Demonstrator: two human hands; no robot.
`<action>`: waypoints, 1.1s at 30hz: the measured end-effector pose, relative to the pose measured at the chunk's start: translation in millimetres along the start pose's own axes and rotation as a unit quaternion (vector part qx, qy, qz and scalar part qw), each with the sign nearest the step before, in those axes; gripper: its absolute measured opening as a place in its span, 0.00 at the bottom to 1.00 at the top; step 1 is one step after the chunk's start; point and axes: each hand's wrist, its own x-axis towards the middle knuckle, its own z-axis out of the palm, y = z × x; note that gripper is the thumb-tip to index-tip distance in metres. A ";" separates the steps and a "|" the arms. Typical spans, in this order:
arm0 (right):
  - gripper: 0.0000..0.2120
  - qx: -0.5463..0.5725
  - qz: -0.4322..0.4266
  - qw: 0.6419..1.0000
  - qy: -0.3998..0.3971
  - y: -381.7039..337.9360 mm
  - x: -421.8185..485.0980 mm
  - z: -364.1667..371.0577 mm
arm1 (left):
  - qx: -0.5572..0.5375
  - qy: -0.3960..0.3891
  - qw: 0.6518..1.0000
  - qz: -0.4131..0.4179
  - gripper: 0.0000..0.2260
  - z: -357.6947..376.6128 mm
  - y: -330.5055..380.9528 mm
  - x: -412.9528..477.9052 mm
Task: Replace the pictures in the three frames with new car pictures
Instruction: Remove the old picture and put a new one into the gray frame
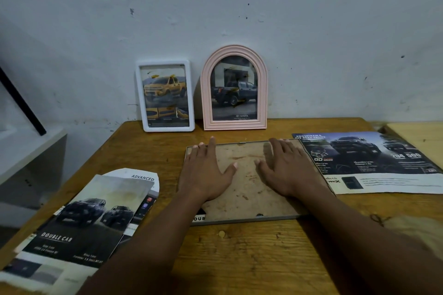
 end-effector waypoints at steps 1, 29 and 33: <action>0.37 0.017 0.005 1.000 0.008 -0.6 -0.7 -2.1 | -0.041 0.021 0.999 -0.004 0.42 -1.3 -0.7 0.4; 0.12 0.241 0.178 0.950 0.091 31.3 -40.3 -43.2 | -0.073 0.047 0.996 -0.010 0.32 -6.1 -4.3 -38.5; 0.10 0.380 0.179 0.901 0.111 36.0 -35.3 -72.3 | -0.144 0.068 0.987 -0.018 0.31 -6.3 -5.9 -33.3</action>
